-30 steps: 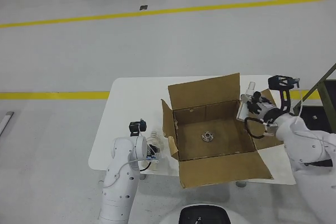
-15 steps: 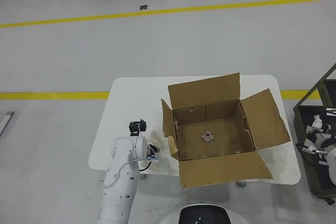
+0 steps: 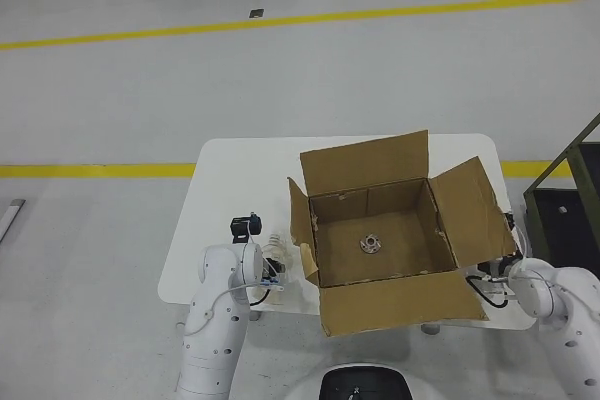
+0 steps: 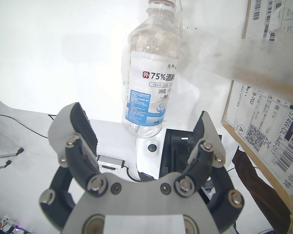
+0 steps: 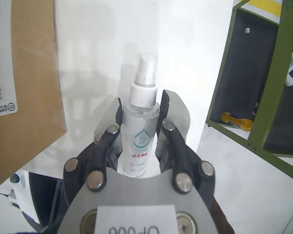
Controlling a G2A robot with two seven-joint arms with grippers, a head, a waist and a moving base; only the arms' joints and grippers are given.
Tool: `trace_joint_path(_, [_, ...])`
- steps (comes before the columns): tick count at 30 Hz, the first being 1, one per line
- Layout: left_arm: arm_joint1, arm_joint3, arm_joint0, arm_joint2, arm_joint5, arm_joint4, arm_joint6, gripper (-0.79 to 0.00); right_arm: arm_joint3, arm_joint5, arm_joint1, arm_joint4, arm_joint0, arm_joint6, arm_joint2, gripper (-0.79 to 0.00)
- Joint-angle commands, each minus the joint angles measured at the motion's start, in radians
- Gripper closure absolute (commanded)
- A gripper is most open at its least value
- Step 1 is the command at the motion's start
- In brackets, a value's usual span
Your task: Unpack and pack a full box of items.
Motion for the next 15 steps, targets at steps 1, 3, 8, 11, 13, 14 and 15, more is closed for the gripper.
trace_joint_path(1, [0.0,0.0,0.0,0.0,0.0,0.0,0.0,-0.785,0.012,0.001,0.001,-0.008,0.009,0.008,-0.004,-0.145])
trace_joint_path(3, [0.0,0.0,0.0,0.0,0.0,0.0,0.0,-0.785,0.021,0.001,0.002,-0.005,0.014,0.013,-0.006,-0.259])
trace_joint_path(8, [0.0,0.0,0.0,0.0,0.0,0.0,0.0,-0.785,0.033,0.006,0.003,-0.008,0.018,0.018,-0.01,-0.566])
trace_joint_path(11, [0.0,0.0,0.0,0.0,0.0,0.0,0.0,-0.785,0.027,0.013,0.005,-0.003,0.013,0.02,-0.003,-0.739])
trace_joint_path(13, [0.0,0.0,0.0,0.0,0.0,0.0,0.0,-0.785,0.02,0.018,0.006,0.007,0.007,0.02,0.006,-0.785])
trace_joint_path(14, [0.0,0.0,0.0,0.0,0.0,0.0,0.0,-0.785,0.014,0.021,0.006,0.007,0.004,0.019,0.01,-0.785])
trace_joint_path(15, [0.0,0.0,0.0,0.0,0.0,0.0,0.0,-0.785,0.003,0.025,0.007,0.011,0.001,0.015,0.017,-0.785])
